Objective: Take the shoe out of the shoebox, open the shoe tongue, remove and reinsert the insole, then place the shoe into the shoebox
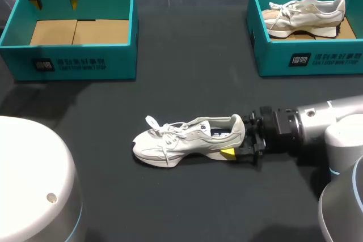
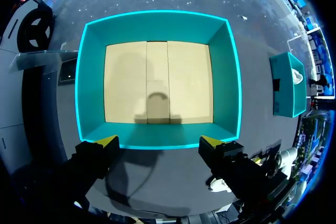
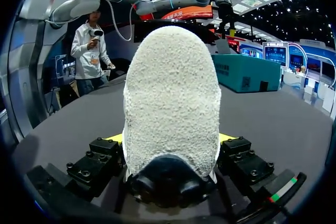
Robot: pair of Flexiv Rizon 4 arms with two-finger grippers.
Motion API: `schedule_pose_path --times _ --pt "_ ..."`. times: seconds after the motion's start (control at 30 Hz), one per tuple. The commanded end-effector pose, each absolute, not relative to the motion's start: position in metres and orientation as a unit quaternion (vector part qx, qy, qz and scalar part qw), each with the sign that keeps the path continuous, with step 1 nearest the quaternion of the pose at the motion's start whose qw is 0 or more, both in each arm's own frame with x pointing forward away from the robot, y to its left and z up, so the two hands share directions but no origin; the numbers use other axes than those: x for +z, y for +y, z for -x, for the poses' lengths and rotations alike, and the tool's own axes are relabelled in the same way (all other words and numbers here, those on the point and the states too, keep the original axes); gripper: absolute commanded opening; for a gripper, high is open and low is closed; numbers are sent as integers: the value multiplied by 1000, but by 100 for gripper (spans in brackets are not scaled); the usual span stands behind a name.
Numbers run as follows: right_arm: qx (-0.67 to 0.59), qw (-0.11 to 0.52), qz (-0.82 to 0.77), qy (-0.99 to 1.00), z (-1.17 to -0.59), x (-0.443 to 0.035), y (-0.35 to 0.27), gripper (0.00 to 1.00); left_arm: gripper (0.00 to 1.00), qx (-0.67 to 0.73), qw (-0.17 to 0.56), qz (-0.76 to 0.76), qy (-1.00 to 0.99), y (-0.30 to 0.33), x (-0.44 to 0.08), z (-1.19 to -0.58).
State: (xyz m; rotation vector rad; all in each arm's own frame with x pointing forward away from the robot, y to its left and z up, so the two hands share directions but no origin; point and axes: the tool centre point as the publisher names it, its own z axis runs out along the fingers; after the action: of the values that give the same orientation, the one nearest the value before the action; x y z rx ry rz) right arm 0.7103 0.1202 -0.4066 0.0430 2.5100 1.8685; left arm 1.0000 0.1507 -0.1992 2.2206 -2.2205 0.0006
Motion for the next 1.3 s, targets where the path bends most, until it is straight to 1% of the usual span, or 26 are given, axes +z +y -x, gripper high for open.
schedule_pose_path --times 0.03,0.5,0.63,0.83,0.93,1.17,1.3 --pt "596 7 -14 803 -710 -406 120 0 100 0 0 -707 -707 150 -199 -1000" --pt "596 7 -14 803 -710 -406 120 0 100 0 0 -707 -707 150 -199 -1000" --pt "596 7 -14 803 -710 -406 120 0 100 9 -34 -703 -711 117 -197 -972" --pt "596 7 -14 803 -710 -406 120 0 100 25 -26 -702 -711 77 -181 -937" --pt "596 7 -14 803 -710 -406 120 0 100 33 -5 -700 -714 59 -174 -921" --pt "596 7 -14 803 -710 -406 120 0 100 45 -26 -694 -718 10 -173 -877" --pt "596 7 -14 803 -710 -406 120 0 100 39 -26 -682 -730 -21 -175 -853"
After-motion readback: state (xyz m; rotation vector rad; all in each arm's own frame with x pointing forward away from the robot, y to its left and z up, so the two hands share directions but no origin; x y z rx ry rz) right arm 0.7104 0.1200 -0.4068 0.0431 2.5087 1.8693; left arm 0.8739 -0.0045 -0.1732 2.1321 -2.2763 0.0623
